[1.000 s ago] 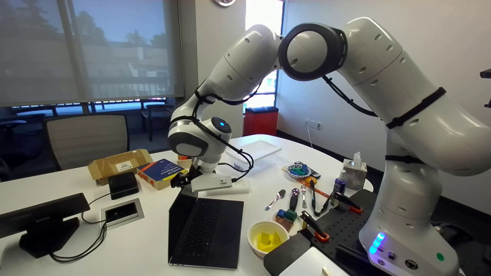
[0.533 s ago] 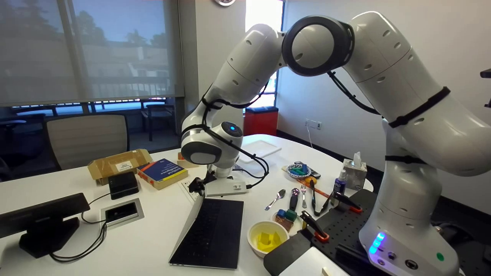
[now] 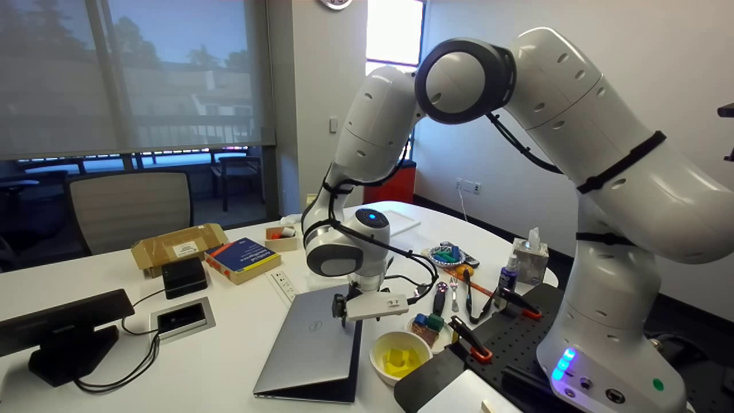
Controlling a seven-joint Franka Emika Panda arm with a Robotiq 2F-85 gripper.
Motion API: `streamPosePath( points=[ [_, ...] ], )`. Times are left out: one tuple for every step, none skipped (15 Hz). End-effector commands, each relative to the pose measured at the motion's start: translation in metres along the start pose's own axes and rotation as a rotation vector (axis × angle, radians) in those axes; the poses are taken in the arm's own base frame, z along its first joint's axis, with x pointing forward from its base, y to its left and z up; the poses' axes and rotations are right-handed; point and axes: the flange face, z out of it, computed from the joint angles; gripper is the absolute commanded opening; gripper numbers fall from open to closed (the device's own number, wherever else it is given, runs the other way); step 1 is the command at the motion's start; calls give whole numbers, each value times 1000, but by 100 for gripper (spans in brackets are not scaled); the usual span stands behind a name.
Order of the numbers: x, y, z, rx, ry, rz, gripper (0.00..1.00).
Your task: Use the tissue to clean the laptop's screen
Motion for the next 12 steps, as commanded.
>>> streamPosePath(
  points=[
    [-26, 38, 26, -72, -109, 25, 100],
    [-35, 46, 33, -84, -145, 24, 100],
    [-45, 54, 39, -93, -184, 18, 100],
    [-56, 63, 45, -108, -223, 19, 100],
    [-68, 71, 50, -123, -255, 22, 100],
    [-76, 76, 52, -134, -279, 24, 100],
    [-82, 79, 53, -143, -293, 27, 100],
    [-80, 71, 49, -141, -293, 33, 100],
    [-82, 70, 48, -127, -286, 38, 100],
    [-82, 68, 45, -122, -276, 39, 100],
    [-77, 61, 41, -114, -251, 43, 100],
    [-72, 54, 36, -102, -229, 46, 100]
  ],
)
